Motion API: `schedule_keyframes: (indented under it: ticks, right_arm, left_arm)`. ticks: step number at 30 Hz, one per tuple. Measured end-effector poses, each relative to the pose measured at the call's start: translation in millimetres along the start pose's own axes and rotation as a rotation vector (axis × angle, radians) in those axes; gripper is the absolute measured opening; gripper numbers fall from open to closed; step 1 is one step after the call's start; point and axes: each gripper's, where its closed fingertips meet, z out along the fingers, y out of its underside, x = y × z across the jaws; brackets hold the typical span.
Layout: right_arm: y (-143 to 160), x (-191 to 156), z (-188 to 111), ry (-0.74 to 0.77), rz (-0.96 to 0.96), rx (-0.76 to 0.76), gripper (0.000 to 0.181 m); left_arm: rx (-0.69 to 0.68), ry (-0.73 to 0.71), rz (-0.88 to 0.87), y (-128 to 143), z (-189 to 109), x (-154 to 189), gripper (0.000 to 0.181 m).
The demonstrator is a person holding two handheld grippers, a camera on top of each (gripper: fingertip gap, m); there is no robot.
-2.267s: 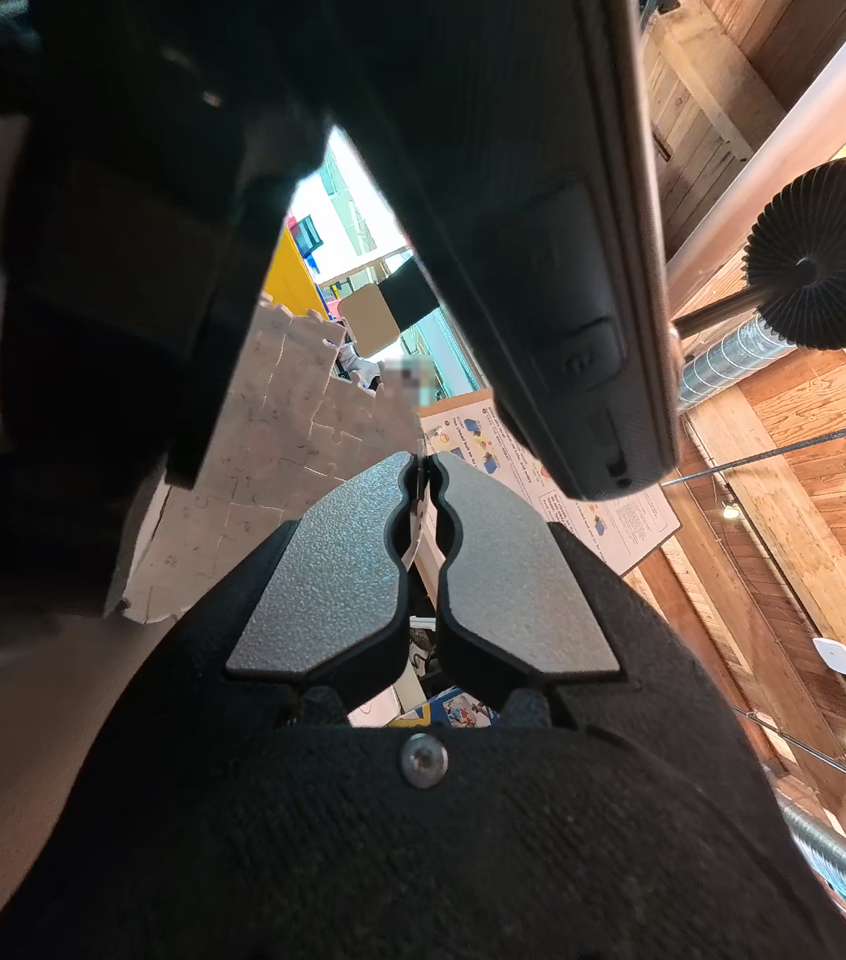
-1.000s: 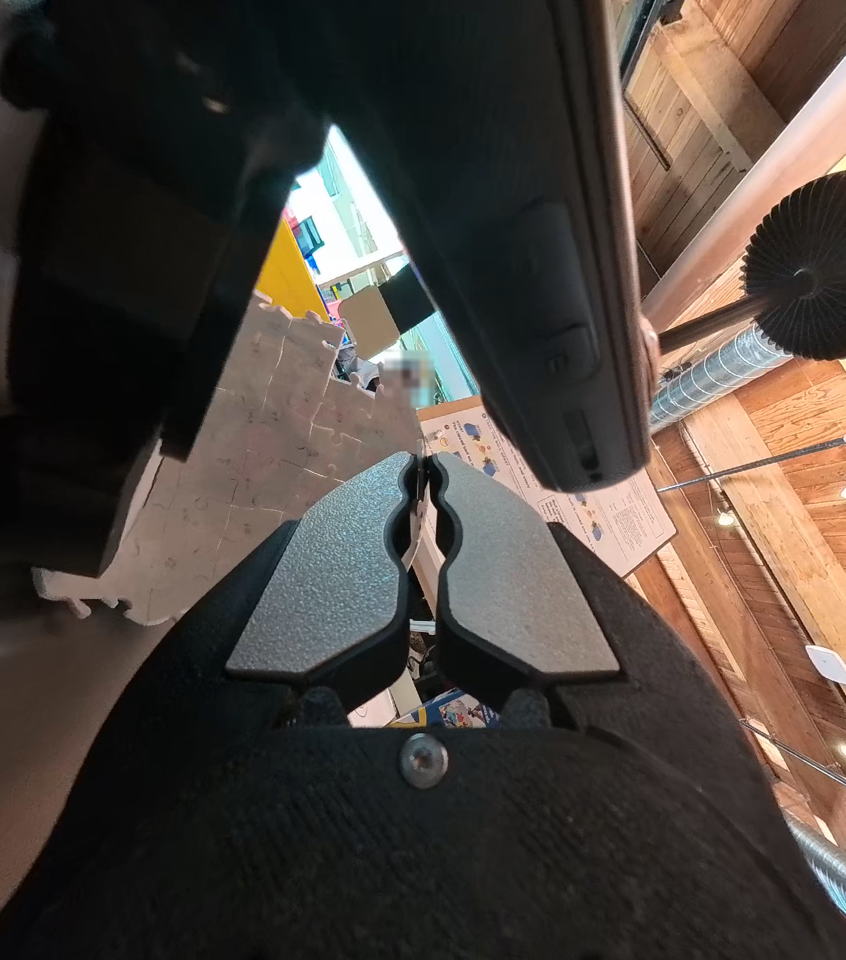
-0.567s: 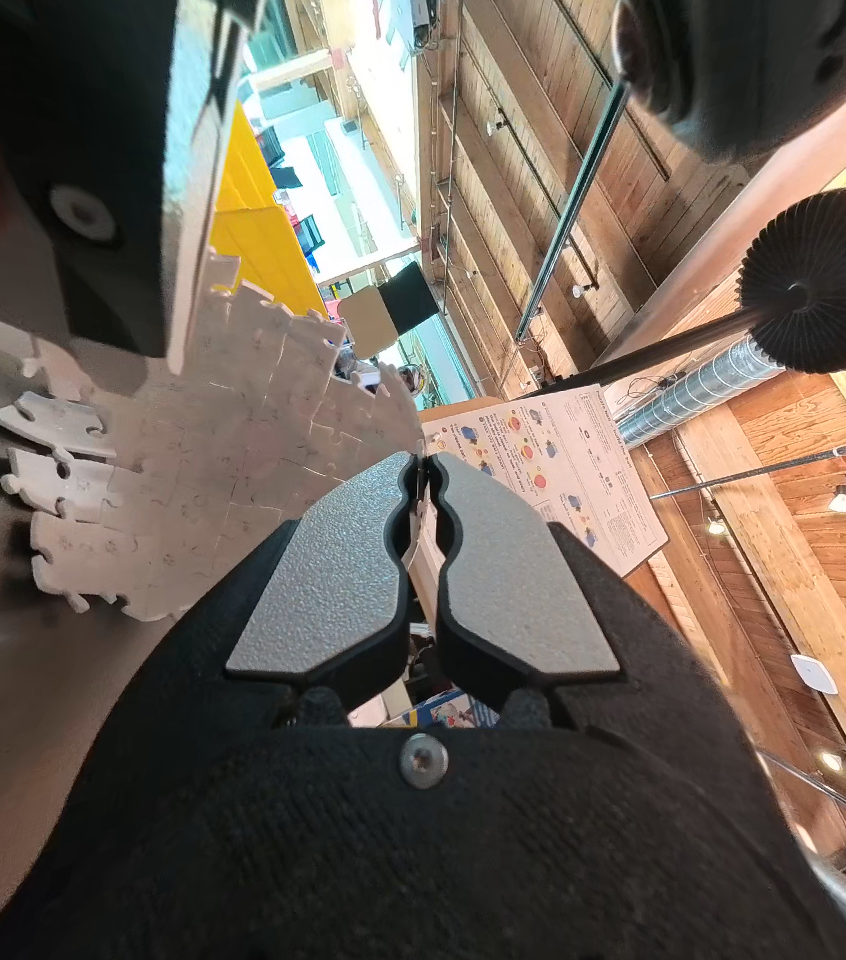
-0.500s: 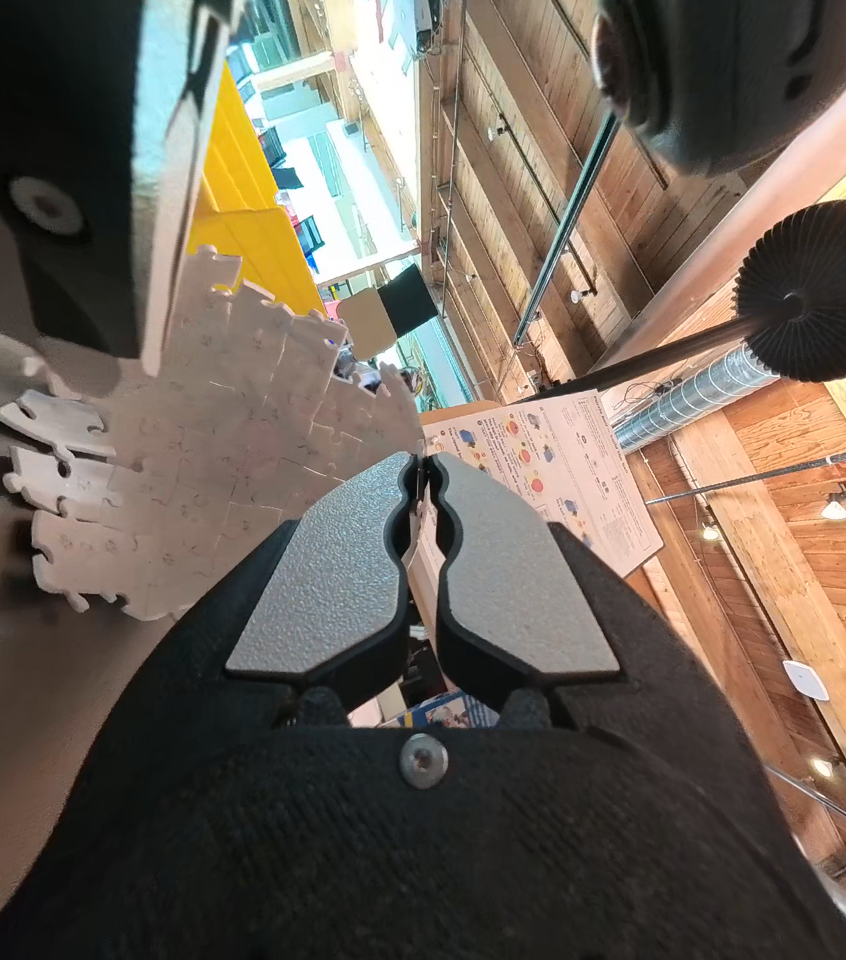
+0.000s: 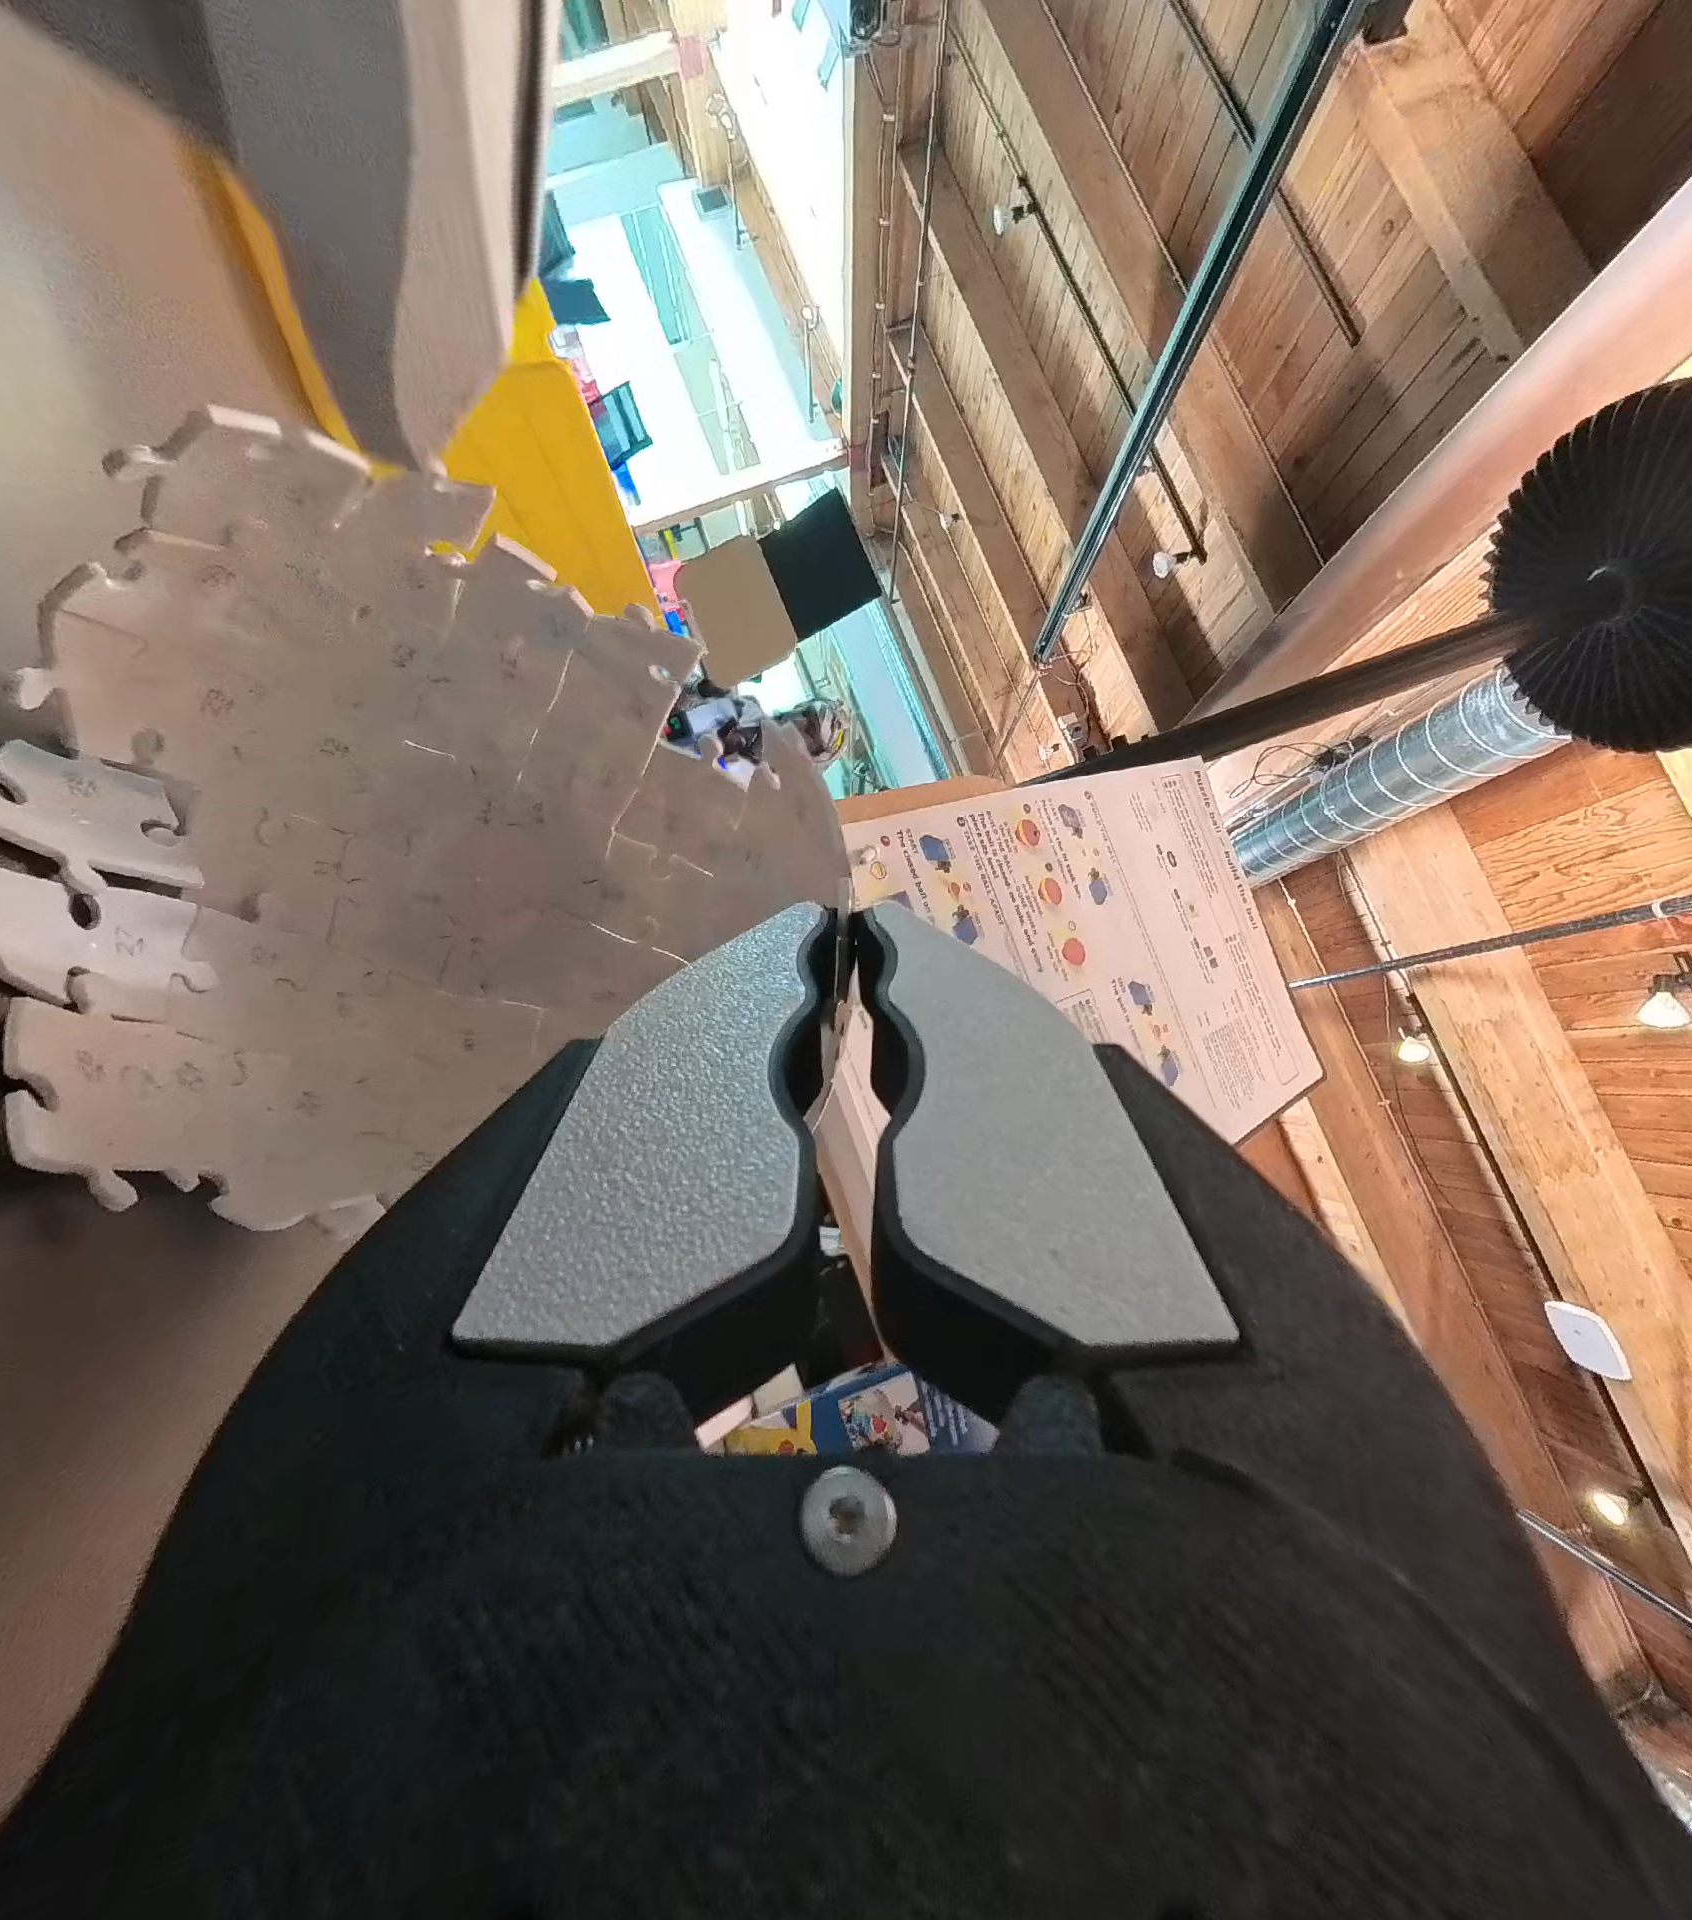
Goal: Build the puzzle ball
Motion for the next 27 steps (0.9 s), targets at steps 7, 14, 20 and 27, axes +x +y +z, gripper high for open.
schedule_keyframes:
  ticks: [7, 14, 20, 27]
  right_arm:
    - [10, 0, 7, -0.032, 0.040, -0.042, 0.003]
    - [18, 0, 13, -0.040, 0.044, -0.075, 0.003]
    - [21, 0, 17, -0.051, 0.060, -0.077, 0.003]
    - [28, 1, 19, -0.059, 0.119, -0.083, 0.003]
  left_arm:
    - [-0.057, 0.001, 0.131, 27, 6, -19, 0.031]
    - [-0.042, 0.050, 0.363, 36, 19, 8, 0.029]
    - [0.019, 0.029, 0.620, 30, 24, 24, 0.028]
    - [0.011, -0.002, 0.897, 30, 41, 33, 0.032]
